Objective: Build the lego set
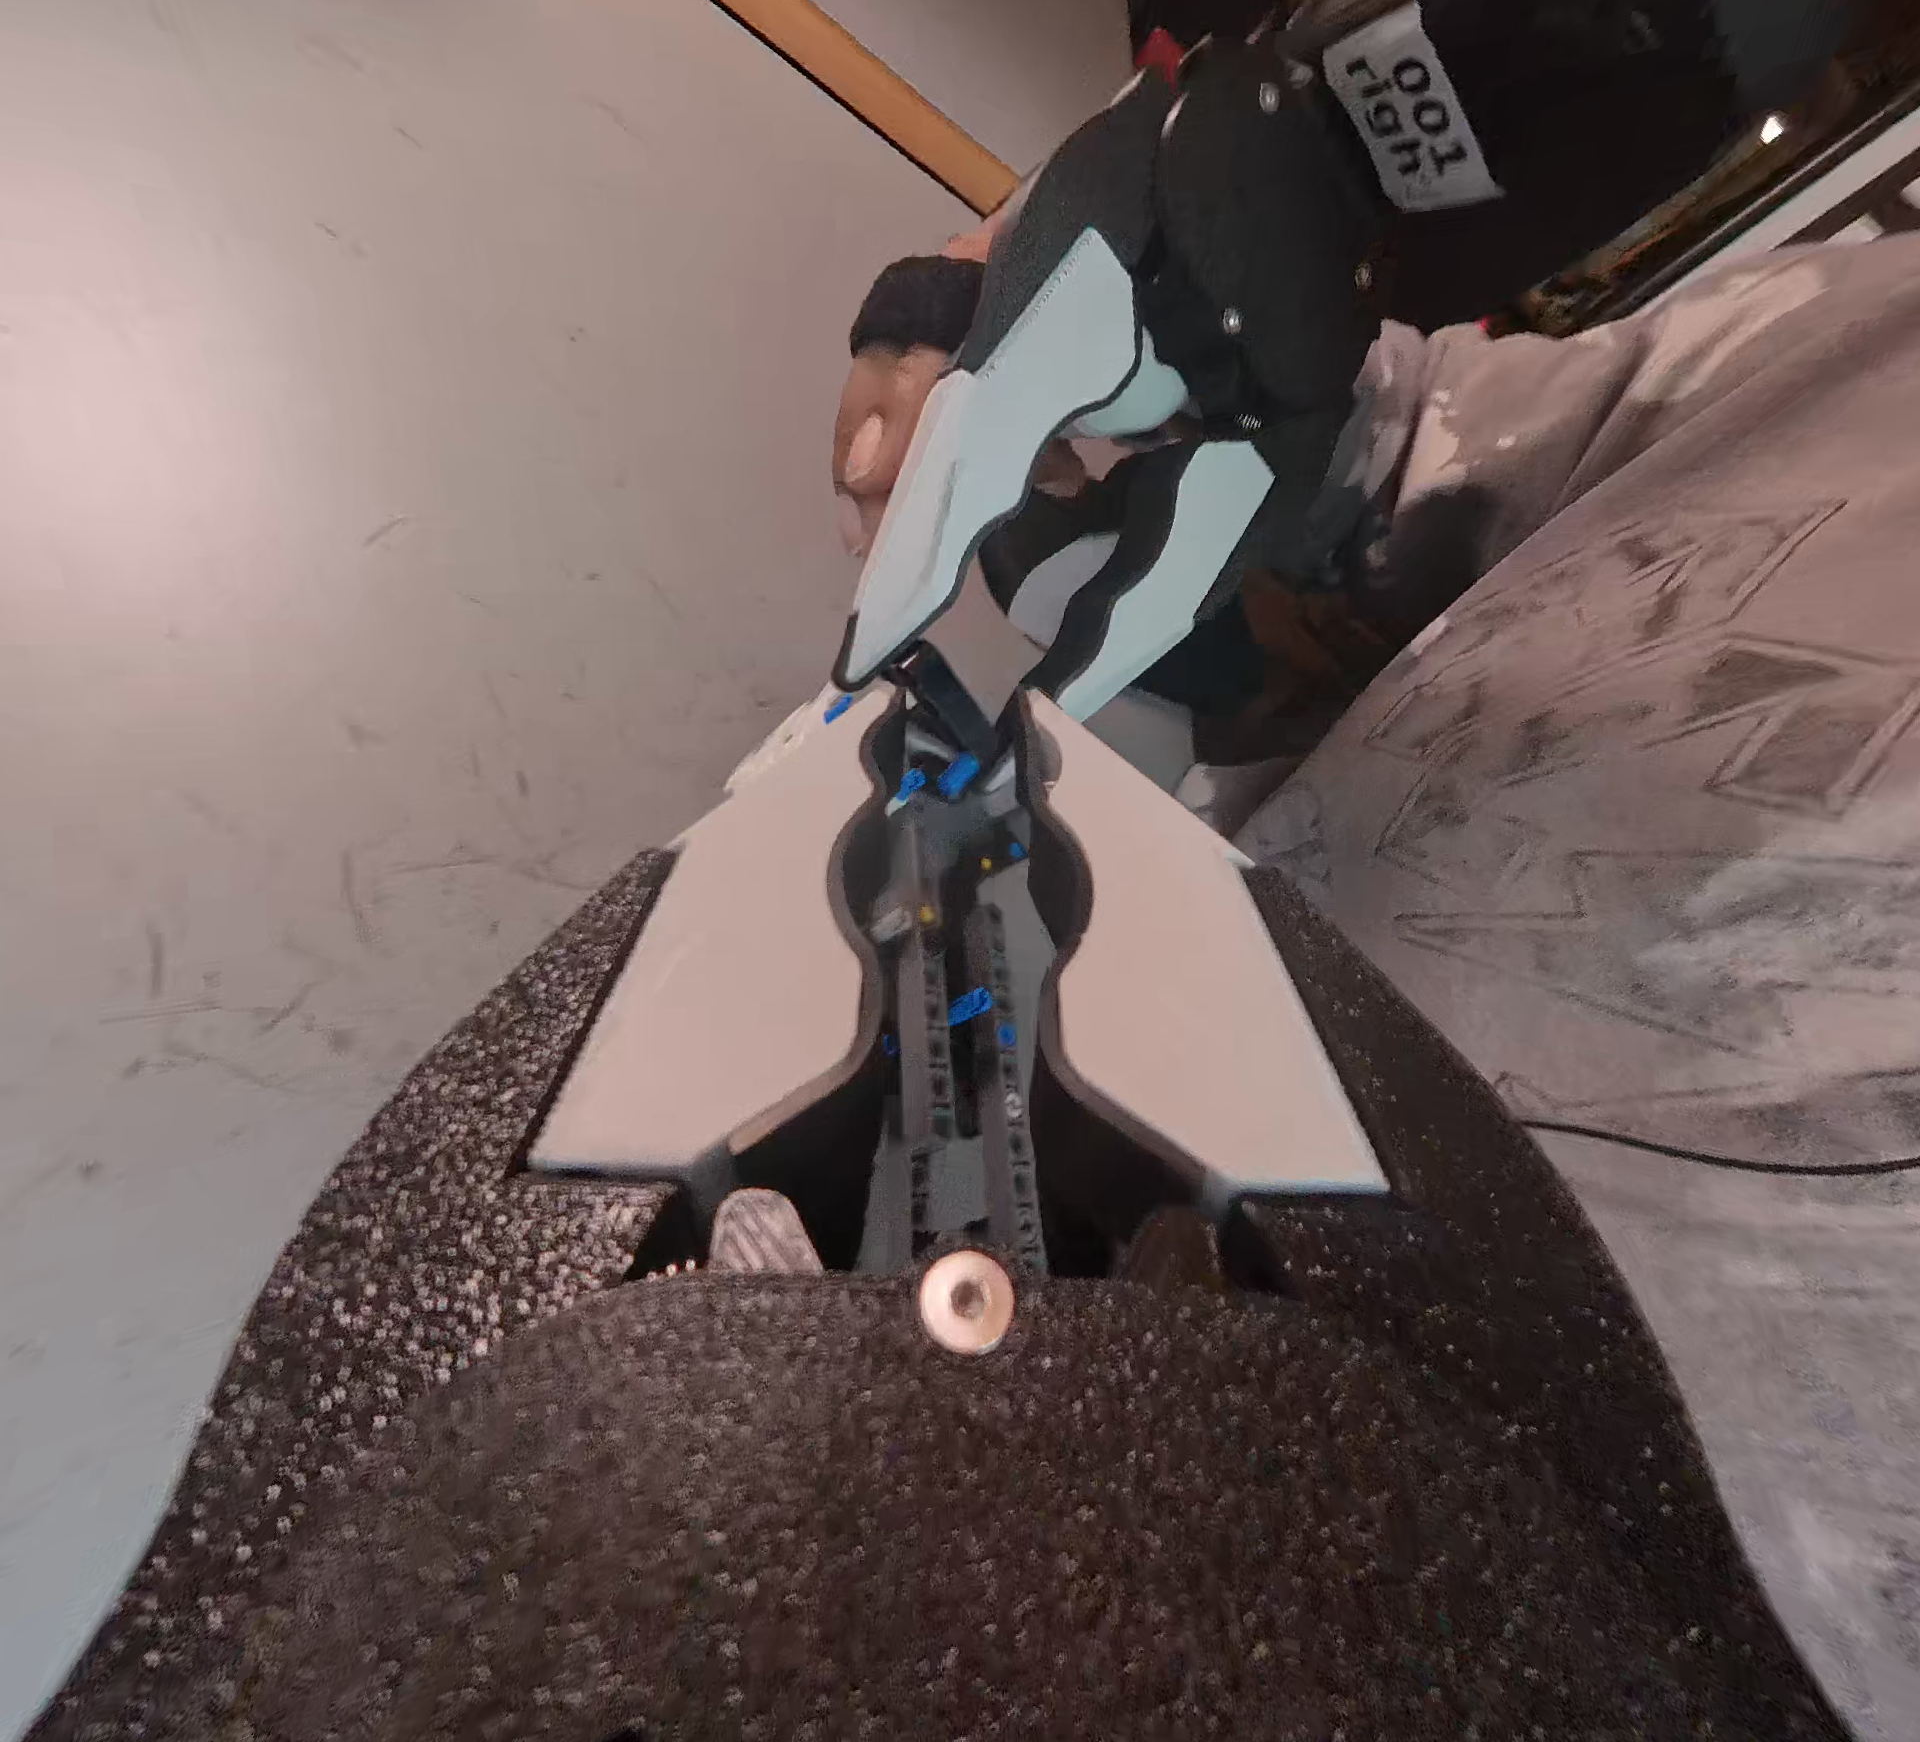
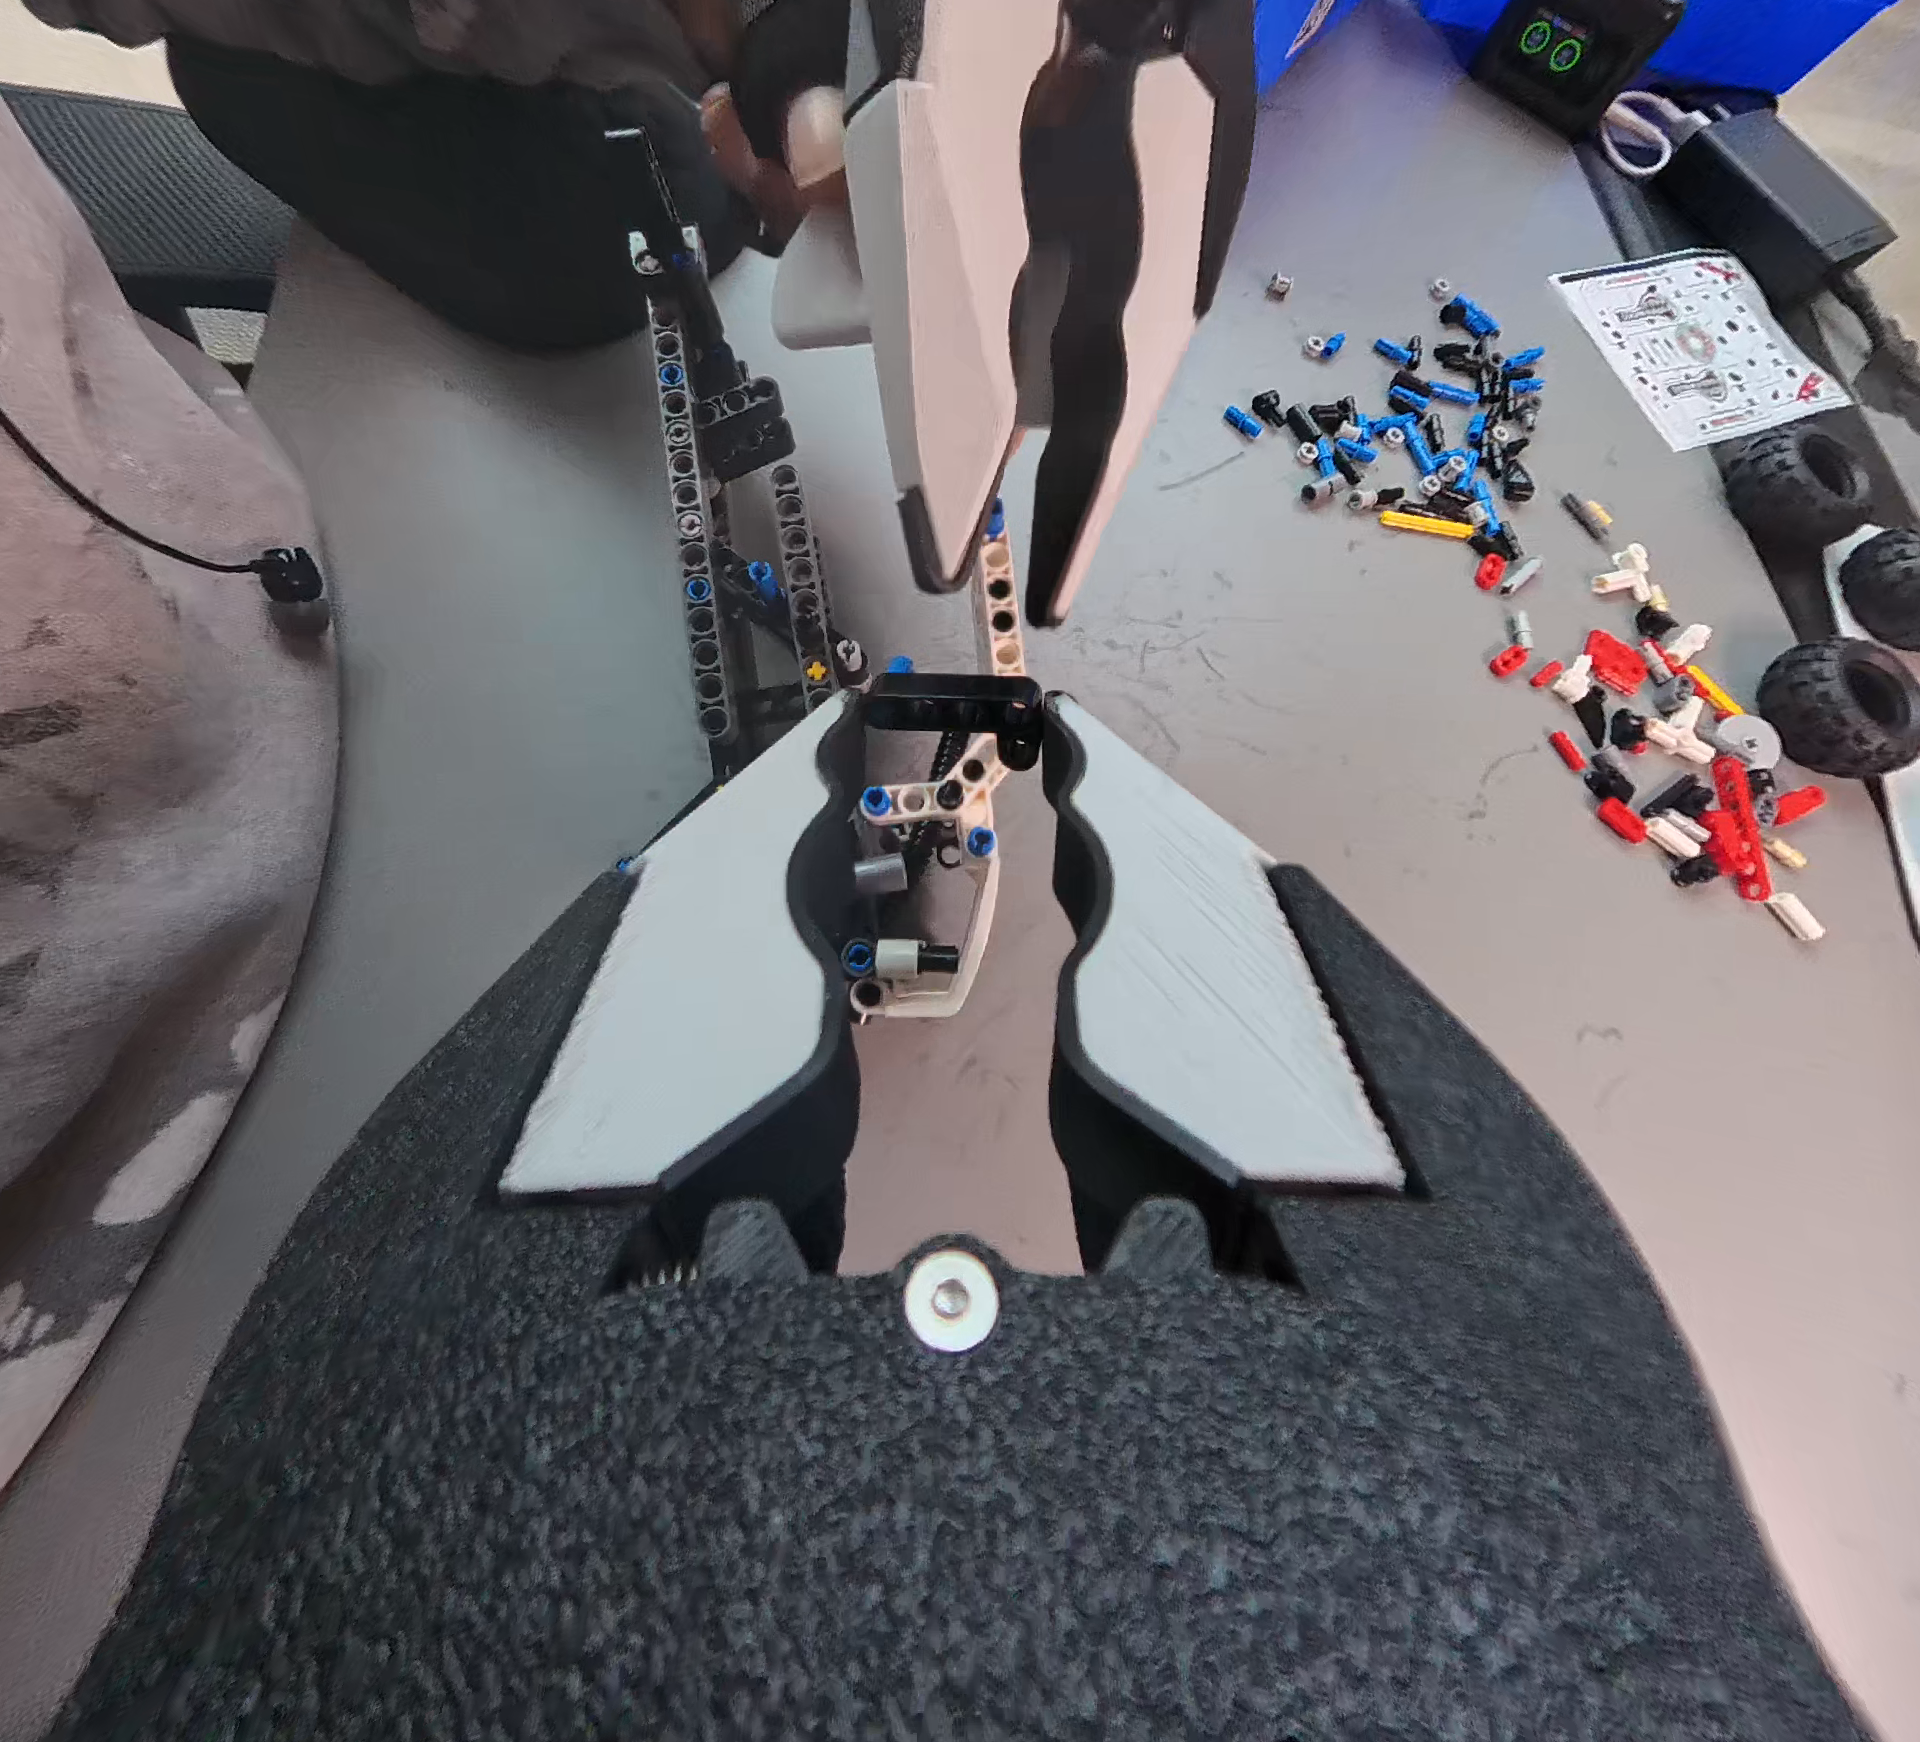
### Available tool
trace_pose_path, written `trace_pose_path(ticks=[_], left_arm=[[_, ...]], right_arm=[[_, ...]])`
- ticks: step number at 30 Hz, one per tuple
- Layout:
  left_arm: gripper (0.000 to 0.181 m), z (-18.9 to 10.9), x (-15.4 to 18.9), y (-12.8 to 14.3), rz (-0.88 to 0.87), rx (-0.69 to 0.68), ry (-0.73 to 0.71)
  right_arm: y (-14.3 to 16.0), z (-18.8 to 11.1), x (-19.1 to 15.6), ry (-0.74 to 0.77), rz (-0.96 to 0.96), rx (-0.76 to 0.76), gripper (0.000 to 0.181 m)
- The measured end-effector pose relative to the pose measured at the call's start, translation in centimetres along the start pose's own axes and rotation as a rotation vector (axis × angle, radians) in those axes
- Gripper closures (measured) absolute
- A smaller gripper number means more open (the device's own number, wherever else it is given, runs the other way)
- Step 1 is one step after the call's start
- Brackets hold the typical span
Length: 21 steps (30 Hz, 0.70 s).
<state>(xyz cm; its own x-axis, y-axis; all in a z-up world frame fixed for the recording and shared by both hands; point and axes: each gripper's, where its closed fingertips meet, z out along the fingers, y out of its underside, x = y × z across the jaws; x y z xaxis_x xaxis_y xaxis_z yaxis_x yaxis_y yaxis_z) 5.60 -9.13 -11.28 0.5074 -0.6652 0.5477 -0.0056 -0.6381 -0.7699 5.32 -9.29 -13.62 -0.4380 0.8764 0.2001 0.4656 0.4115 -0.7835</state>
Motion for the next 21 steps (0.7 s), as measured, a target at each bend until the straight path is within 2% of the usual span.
trace_pose_path(ticks=[2,6,10,15,17,19,21], left_arm=[[0.159,0.7,-0.1,-0.1,-0.083,-0.006,0.017],[0.164,0.9,-0.6,-0.6,-0.135,-0.002,0.0],[0.157,0.8,-1.0,-0.9,-0.125,-0.016,-0.058],[0.158,1.3,-0.6,-0.8,-0.112,-0.058,-0.073],[0.17,1.5,-0.2,-1.1,-0.122,-0.047,-0.042],[0.17,1.3,0.1,-1.7,-0.159,-0.014,0.004],[0.171,0.8,1.1,-2.8,-0.26,0.077,0.14]], right_arm=[[-0.3,0.1,0.1,0.022,-0.032,-0.004,0.148],[-0.2,-0.2,0.7,0.062,-0.038,-0.018,0.148],[-0.4,-0.9,1.5,0.111,-0.013,0.0,0.148],[-1.1,-1.1,1.5,0.143,-0.037,0.021,0.148],[-1.3,-1.1,1.7,0.162,-0.049,0.022,0.148],[-1.7,-1.3,2.0,0.176,-0.058,0.049,0.148],[-2.8,-2.2,2.1,0.186,-0.04,0.147,0.148]])
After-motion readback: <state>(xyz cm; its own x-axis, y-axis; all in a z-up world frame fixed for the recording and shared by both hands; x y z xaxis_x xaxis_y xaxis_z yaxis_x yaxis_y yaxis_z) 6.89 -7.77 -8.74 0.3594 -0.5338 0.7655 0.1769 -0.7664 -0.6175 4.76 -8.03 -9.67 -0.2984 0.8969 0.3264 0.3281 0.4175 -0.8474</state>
